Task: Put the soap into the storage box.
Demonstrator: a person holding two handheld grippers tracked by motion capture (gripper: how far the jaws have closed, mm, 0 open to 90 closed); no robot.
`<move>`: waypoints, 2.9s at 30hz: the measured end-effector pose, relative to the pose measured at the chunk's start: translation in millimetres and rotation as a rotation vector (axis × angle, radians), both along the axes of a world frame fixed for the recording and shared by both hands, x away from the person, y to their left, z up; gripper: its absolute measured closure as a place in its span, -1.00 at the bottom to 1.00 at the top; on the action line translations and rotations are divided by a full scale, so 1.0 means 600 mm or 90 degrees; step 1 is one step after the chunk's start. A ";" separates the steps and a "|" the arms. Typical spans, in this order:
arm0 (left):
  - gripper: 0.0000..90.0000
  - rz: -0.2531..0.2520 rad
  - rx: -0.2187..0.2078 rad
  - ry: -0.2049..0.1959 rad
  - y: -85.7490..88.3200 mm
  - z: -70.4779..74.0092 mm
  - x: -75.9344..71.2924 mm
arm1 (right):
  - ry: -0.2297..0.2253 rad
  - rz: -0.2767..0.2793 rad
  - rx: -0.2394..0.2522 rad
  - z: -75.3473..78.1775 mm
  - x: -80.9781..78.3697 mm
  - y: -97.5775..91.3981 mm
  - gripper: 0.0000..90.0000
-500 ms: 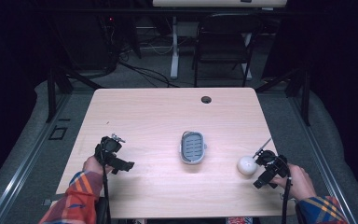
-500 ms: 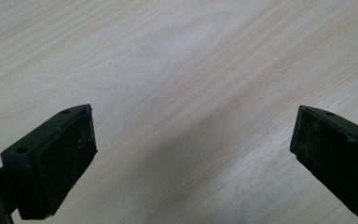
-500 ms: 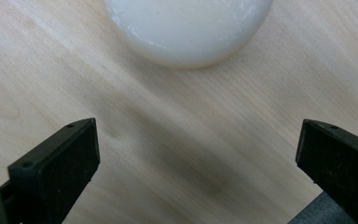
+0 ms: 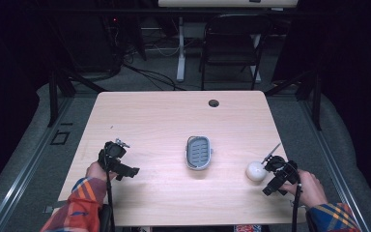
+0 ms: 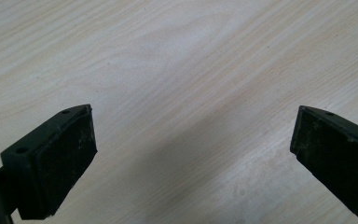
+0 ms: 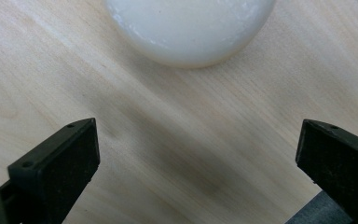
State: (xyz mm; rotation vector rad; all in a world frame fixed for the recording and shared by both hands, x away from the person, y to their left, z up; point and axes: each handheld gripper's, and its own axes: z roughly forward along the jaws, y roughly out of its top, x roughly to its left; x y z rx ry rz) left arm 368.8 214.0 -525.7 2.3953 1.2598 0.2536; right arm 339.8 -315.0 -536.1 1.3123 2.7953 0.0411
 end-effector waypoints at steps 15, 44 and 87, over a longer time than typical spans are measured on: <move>-1.00 0.001 -0.001 0.001 0.001 0.000 0.000 | -0.036 0.025 0.032 0.009 -0.004 0.016 -1.00; -1.00 0.001 -0.009 -0.001 0.001 -0.001 0.001 | -0.027 0.082 0.042 0.013 0.059 0.063 -1.00; -1.00 0.000 -0.003 0.003 0.000 0.000 0.000 | 0.009 0.092 -0.014 0.010 0.087 0.083 -0.46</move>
